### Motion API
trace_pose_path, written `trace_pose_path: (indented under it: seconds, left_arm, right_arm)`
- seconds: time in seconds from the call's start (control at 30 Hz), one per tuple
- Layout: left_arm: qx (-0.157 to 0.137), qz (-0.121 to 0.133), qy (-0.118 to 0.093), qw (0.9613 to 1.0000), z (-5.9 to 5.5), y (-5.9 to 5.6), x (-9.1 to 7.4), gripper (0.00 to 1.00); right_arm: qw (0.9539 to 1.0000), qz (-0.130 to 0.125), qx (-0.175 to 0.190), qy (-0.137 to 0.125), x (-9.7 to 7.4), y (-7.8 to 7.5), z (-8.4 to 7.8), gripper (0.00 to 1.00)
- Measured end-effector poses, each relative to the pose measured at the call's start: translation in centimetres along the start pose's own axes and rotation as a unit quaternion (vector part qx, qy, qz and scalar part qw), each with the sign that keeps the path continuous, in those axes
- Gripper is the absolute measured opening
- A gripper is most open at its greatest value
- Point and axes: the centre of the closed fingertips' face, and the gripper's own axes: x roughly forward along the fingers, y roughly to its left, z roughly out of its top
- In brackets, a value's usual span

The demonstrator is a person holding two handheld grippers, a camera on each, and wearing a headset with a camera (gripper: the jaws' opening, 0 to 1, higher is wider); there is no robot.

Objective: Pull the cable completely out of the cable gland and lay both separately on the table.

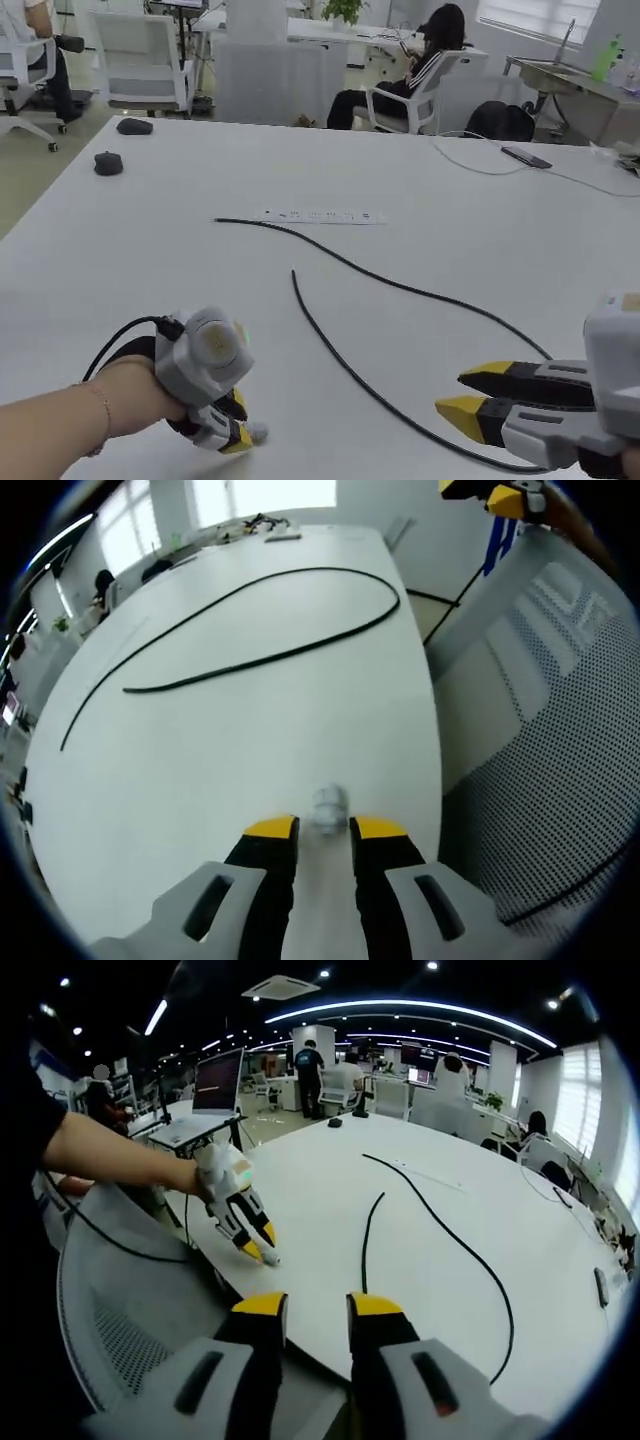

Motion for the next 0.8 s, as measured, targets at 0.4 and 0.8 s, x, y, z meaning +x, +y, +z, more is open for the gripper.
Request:
trace_pose_path:
  seconds: [0.4, 0.8]
  left_arm:
    - [-0.056, 0.005, -0.059, 0.9966, 1.6, -3.3, -10.7, 0.37]
    - [-0.214, 0.123, -0.176, 0.953, 0.6, -4.3, -19.0, 0.38]
  right_arm:
    - [0.9994, 0.022, 0.024, 0.012, 0.5, 0.7, -0.9, 0.24]
    - [0.9984, 0.038, 0.039, 0.017, 0.8, 2.0, -0.9, 0.25]
